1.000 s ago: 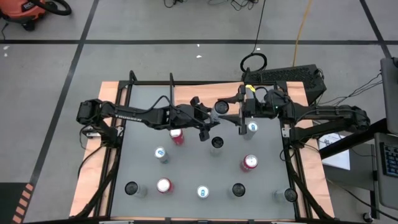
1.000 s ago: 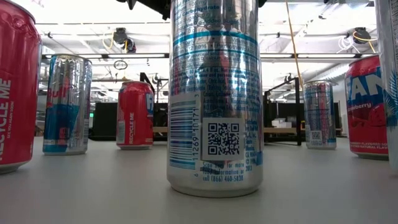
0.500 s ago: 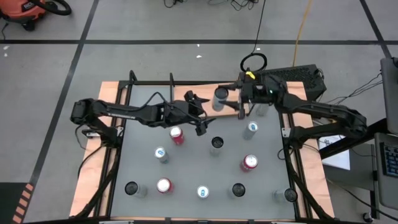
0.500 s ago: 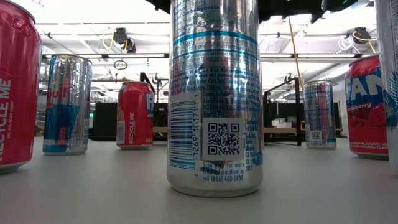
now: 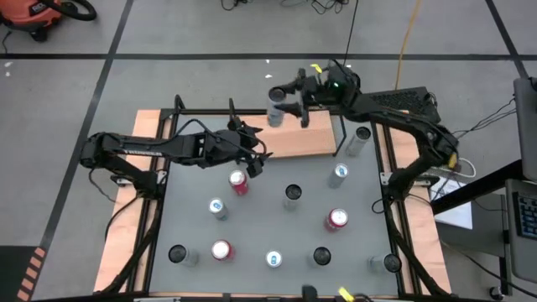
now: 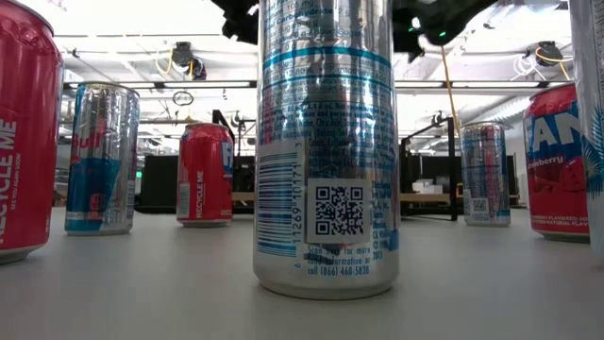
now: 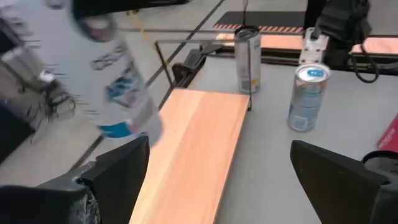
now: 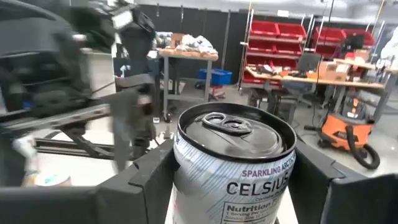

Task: Place canned beverage on shelf
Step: Put the top left white blue soda can on the shelf

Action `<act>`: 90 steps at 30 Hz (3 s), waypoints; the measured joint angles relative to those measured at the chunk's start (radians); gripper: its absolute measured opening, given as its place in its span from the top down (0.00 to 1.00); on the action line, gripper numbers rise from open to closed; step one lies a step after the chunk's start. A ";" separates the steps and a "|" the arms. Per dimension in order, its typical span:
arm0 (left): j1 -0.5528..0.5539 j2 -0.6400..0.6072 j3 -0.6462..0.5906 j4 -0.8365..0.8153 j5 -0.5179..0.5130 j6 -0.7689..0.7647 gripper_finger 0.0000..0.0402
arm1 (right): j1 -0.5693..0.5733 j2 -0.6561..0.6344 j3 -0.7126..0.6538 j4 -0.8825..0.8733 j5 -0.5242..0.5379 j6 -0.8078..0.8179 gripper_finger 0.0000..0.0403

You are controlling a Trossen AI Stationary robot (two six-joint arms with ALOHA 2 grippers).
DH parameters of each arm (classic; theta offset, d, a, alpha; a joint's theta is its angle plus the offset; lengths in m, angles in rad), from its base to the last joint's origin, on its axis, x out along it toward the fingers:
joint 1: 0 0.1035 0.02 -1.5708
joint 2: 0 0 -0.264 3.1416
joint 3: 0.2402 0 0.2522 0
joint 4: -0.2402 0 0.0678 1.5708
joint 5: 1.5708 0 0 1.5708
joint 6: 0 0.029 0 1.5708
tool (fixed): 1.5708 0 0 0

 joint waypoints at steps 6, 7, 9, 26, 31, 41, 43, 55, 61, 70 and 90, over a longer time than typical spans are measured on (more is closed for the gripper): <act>-0.030 0.001 -0.005 -0.061 -0.025 -0.026 0.04 | -0.034 0.123 0.046 0.024 -0.006 0.007 0.47; -0.036 0.001 -0.014 -0.060 -0.031 -0.029 0.05 | -0.039 0.138 0.046 0.030 -0.005 0.015 0.47; -0.044 -0.001 -0.039 -0.067 -0.055 -0.029 0.05 | -0.042 0.169 0.046 0.049 -0.005 0.033 0.47; 0.044 -0.082 -0.255 -0.098 -0.013 -0.043 0.11 | -0.044 0.257 0.046 0.084 0.039 0.044 0.47; 0.052 -0.088 -0.313 -0.090 0.028 -0.058 0.28 | -0.044 0.257 0.046 0.093 0.019 0.034 0.47; 0.080 -0.089 -0.315 -0.101 -0.019 -0.116 0.67 | -0.045 0.258 0.046 0.091 0.022 0.018 0.47; 0.081 -0.089 -0.315 -0.115 -0.004 -0.131 0.75 | -0.044 0.258 0.046 0.090 0.022 0.018 0.47; 0.074 -0.108 -0.316 -0.227 -0.084 -0.197 0.99 | -0.045 0.259 0.046 0.076 0.048 -0.028 0.47; 0.104 -0.108 -0.316 -0.203 -0.102 -0.179 0.99 | -0.046 0.259 0.046 0.069 0.079 -0.068 0.47; 0.133 -0.104 -0.346 -0.182 -0.110 -0.161 0.99 | -0.049 0.292 0.046 0.125 0.076 -0.050 0.47; 0.037 -0.163 -0.347 -0.136 -0.142 -0.185 0.99 | -0.075 0.424 0.070 0.295 0.105 -0.008 0.47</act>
